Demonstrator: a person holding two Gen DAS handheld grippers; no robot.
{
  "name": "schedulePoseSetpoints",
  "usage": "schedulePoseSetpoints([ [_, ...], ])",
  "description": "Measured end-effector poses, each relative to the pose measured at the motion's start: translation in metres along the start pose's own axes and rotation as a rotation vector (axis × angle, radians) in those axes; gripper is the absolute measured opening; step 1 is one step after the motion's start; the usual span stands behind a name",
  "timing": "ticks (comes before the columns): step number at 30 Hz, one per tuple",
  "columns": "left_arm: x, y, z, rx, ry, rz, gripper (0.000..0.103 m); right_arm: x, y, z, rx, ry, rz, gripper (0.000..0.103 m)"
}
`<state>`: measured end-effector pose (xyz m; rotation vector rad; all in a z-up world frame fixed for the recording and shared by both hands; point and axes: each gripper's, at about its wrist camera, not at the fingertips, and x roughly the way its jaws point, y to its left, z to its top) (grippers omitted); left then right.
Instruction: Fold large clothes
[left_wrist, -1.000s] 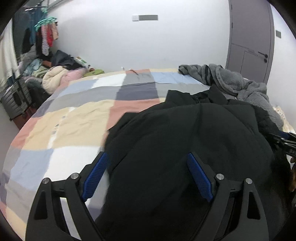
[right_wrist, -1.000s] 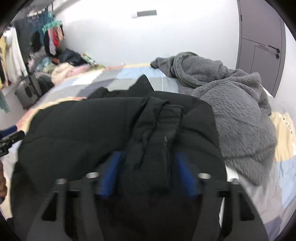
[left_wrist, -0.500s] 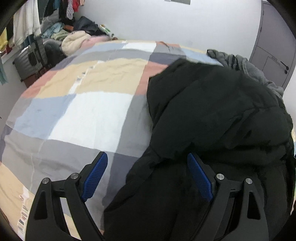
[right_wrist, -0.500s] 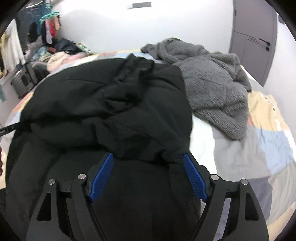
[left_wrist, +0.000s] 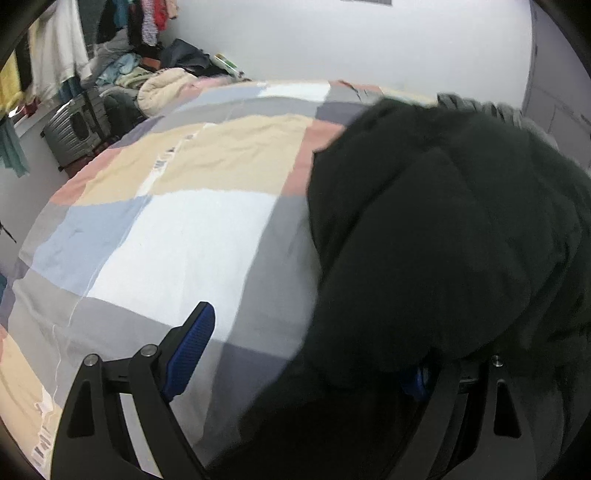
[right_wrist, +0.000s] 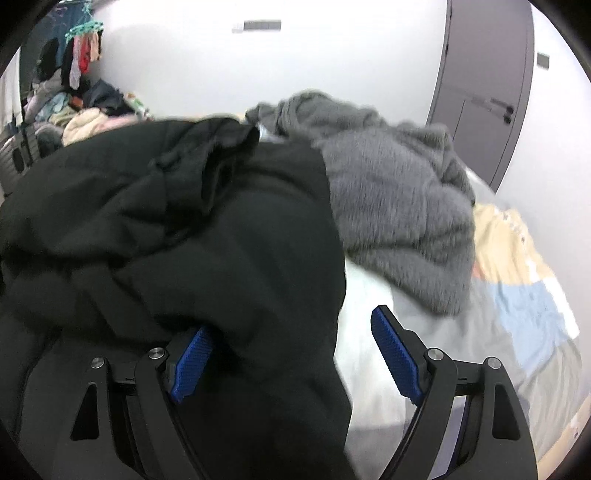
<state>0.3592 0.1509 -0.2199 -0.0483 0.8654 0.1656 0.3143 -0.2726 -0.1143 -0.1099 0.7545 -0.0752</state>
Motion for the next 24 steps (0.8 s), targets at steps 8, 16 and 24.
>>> schedulePoseSetpoints([
  [8, 0.010, 0.024, 0.005, -0.110, -0.012, 0.019, 0.089, 0.007, -0.021, 0.007, 0.065, -0.051, -0.016, 0.090],
  [16, -0.025, 0.032, -0.004, -0.108, 0.017, -0.104, 0.088, -0.008, -0.040, 0.001, 0.150, 0.032, 0.097, 0.094],
  [24, -0.145, 0.071, 0.004, -0.161, -0.081, -0.219, 0.088, -0.130, -0.053, 0.018, 0.218, -0.104, 0.163, 0.094],
])
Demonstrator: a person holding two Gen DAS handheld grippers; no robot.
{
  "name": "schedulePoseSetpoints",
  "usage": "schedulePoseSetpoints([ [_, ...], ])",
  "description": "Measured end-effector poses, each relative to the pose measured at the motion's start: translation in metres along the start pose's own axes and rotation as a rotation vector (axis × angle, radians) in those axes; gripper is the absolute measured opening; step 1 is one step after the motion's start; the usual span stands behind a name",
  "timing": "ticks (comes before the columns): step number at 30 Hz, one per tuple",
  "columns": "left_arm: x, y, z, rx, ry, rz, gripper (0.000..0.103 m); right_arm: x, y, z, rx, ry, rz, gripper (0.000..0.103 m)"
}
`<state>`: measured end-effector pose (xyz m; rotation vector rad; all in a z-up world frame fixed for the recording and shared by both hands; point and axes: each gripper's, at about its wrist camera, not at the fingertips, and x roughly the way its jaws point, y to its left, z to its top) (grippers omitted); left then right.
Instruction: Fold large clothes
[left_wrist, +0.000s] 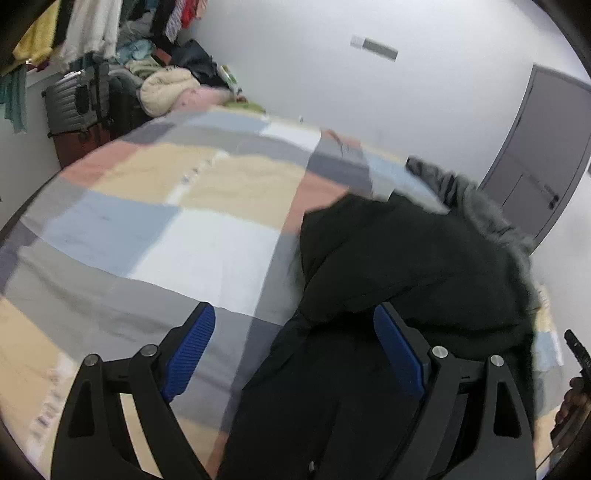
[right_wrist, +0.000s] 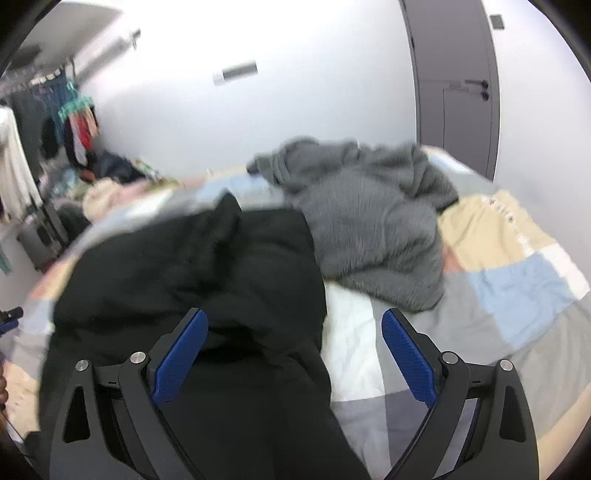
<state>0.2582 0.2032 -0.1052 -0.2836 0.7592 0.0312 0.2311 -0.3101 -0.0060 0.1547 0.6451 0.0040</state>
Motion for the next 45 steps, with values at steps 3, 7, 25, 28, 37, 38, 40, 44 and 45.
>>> schedulePoseSetpoints([
  [3, -0.070, 0.008, 0.016, -0.005, -0.068, -0.002, 0.088, -0.059, 0.010, 0.018, -0.033, -0.068, 0.006, 0.094],
  [7, -0.153, 0.028, 0.029, -0.021, -0.120, -0.048, 0.088, -0.126, 0.014, 0.036, -0.050, -0.097, 0.052, 0.096],
  [25, -0.095, 0.119, -0.096, -0.212, 0.229, -0.331, 0.091, -0.141, -0.073, -0.084, 0.224, 0.238, 0.220, 0.096],
  [28, -0.057, 0.116, -0.131, -0.245, 0.326, -0.376, 0.092, -0.120, -0.088, -0.123, 0.277, 0.328, 0.222, 0.096],
  [37, 0.003, 0.109, -0.195, -0.309, 0.455, -0.443, 0.100, -0.067, -0.097, -0.207, 0.417, 0.508, 0.288, 0.096],
  [38, 0.005, 0.107, -0.198, -0.310, 0.455, -0.452, 0.100, -0.064, -0.093, -0.210, 0.428, 0.514, 0.324, 0.096],
  [40, 0.007, 0.104, -0.202, -0.299, 0.444, -0.459, 0.102, -0.062, -0.083, -0.214, 0.423, 0.521, 0.369, 0.096],
  [44, 0.001, 0.098, -0.200, -0.315, 0.435, -0.577, 0.102, -0.061, -0.060, -0.206, 0.384, 0.515, 0.445, 0.097],
  [45, -0.003, 0.094, -0.199, -0.319, 0.425, -0.635, 0.102, -0.064, -0.057, -0.202, 0.375, 0.498, 0.471, 0.097],
])
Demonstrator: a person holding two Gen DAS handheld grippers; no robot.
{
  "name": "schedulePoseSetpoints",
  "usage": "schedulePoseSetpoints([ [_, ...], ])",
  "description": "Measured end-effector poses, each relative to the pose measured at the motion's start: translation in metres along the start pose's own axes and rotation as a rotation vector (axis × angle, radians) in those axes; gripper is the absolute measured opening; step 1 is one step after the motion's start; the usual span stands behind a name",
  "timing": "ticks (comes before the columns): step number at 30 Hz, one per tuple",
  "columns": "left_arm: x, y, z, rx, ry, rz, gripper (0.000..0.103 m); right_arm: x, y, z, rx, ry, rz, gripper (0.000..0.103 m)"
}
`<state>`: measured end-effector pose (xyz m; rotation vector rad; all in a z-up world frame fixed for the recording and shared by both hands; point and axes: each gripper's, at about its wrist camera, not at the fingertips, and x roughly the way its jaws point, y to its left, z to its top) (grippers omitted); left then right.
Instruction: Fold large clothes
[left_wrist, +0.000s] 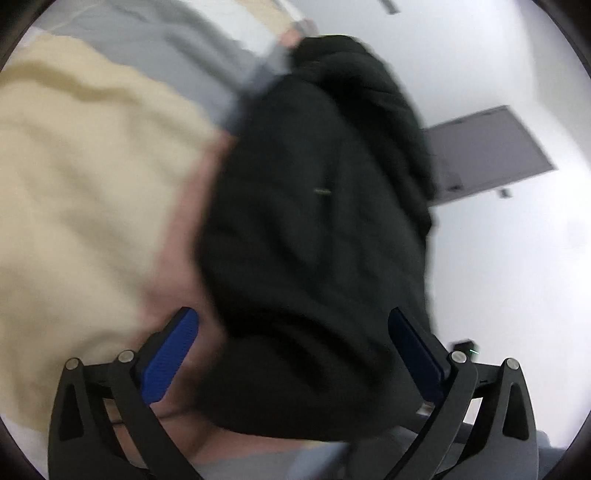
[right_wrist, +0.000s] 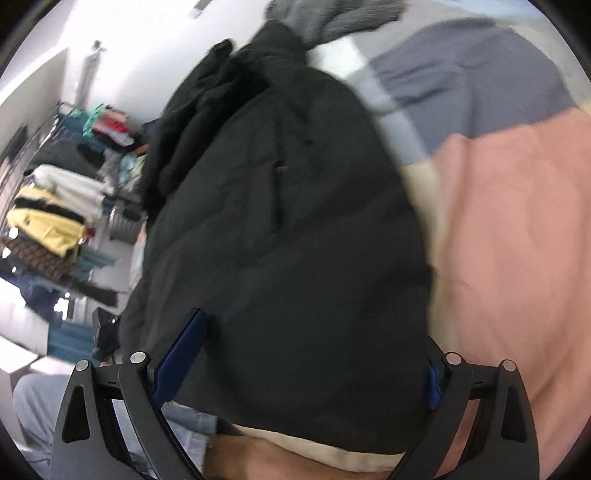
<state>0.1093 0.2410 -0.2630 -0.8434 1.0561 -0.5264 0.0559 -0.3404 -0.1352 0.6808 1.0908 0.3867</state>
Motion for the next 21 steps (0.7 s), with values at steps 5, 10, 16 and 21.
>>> schedulePoseSetpoints([
  [5, 0.003, -0.018, -0.007, 0.074, 0.014, 0.016, 0.101, -0.002, 0.006, 0.000, -0.027, -0.008, 0.059, 0.097],
  [10, 0.016, -0.014, -0.021, 0.085, 0.061, 0.057, 0.096, 0.011, -0.008, -0.010, -0.011, 0.064, 0.004, 0.097],
  [16, 0.025, -0.035, -0.033, 0.121, 0.103, 0.032, 0.071, 0.007, 0.021, -0.005, -0.091, 0.088, 0.065, 0.080],
  [21, 0.021, -0.043, -0.030, 0.104, 0.111, 0.016, 0.037, 0.001, 0.043, 0.000, -0.157, 0.091, -0.003, 0.021],
])
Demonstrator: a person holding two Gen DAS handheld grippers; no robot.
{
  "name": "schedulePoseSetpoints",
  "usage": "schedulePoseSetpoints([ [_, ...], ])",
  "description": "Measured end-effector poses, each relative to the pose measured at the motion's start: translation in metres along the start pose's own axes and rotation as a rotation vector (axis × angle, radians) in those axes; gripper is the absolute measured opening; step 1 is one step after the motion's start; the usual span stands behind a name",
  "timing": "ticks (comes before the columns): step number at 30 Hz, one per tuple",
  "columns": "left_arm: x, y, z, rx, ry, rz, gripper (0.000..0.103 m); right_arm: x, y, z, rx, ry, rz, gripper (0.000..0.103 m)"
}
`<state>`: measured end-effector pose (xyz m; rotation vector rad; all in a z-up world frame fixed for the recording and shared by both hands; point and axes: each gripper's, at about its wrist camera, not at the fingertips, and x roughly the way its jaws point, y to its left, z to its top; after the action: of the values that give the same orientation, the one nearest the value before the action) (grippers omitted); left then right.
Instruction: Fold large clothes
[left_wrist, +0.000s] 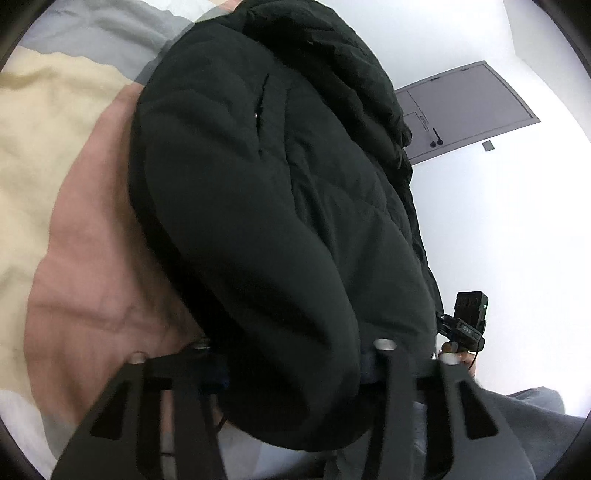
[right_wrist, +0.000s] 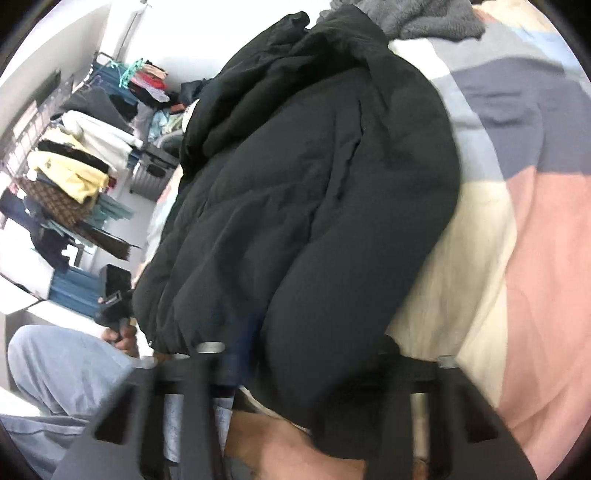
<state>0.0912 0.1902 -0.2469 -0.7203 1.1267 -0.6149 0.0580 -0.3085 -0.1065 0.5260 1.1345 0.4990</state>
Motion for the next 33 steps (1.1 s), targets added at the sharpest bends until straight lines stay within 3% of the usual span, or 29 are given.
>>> schedulePoseSetpoints([
  [2, -0.005, -0.004, 0.005, -0.010, -0.015, 0.004, 0.026, -0.009, 0.009, 0.008, -0.020, -0.026, -0.001, 0.014],
  [5, -0.028, -0.013, 0.013, -0.013, -0.057, -0.015, 0.019, -0.031, 0.023, 0.023, -0.038, -0.096, 0.026, 0.011],
  [11, -0.084, -0.050, 0.055, 0.015, -0.146, -0.041, 0.015, -0.081, 0.075, 0.069, -0.139, -0.220, 0.048, 0.009],
  [18, -0.144, -0.093, 0.108, 0.024, -0.202, -0.015, 0.014, -0.123, 0.119, 0.114, -0.219, -0.314, 0.074, 0.008],
  [27, -0.178, -0.159, 0.140, 0.068, -0.223, 0.047, 0.014, -0.170, 0.144, 0.119, -0.206, -0.405, 0.139, 0.008],
  [33, -0.197, -0.186, 0.121, 0.088, -0.194, 0.070, 0.014, -0.202, 0.154, 0.088, -0.214, -0.425, 0.148, 0.008],
])
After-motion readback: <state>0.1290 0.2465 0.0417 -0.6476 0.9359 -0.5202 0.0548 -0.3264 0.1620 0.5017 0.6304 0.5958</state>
